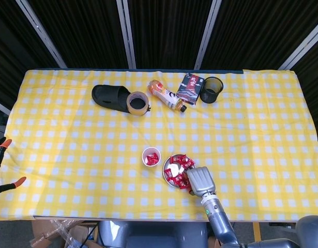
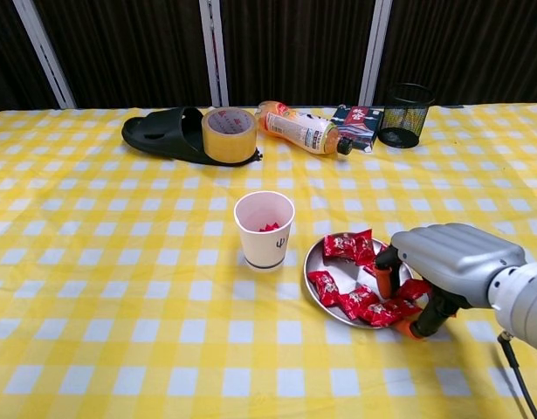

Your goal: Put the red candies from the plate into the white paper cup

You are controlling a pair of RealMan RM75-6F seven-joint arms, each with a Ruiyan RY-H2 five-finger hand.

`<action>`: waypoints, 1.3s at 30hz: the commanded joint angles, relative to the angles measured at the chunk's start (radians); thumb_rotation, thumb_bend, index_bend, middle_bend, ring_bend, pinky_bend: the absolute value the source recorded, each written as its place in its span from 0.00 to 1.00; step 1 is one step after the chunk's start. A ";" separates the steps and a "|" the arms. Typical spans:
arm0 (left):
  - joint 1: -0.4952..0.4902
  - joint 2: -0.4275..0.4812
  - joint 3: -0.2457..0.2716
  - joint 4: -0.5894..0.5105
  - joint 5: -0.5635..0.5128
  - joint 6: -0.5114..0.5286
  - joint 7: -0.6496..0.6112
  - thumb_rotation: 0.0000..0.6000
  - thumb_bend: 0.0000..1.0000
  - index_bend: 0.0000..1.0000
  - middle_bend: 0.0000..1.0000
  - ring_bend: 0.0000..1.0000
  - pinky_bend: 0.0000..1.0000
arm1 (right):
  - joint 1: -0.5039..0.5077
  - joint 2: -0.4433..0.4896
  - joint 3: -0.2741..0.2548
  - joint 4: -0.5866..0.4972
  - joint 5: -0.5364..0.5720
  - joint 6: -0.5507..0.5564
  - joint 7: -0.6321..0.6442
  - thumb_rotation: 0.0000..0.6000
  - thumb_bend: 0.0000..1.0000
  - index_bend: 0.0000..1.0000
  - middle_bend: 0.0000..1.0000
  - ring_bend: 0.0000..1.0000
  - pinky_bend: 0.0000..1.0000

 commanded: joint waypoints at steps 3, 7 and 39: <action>0.000 0.000 0.000 -0.001 0.000 0.001 0.000 1.00 0.04 0.00 0.00 0.00 0.00 | -0.003 0.000 0.003 -0.003 -0.014 -0.003 0.011 1.00 0.41 0.53 0.47 0.83 0.83; 0.000 0.000 0.000 -0.001 0.001 0.001 0.000 1.00 0.04 0.00 0.00 0.00 0.00 | -0.004 0.003 0.005 -0.011 -0.024 -0.001 0.012 1.00 0.43 0.54 0.48 0.83 0.83; 0.000 0.002 0.000 -0.004 0.001 -0.001 -0.004 1.00 0.04 0.00 0.00 0.00 0.00 | 0.016 0.075 0.080 -0.159 -0.105 0.056 -0.040 1.00 0.47 0.58 0.49 0.83 0.83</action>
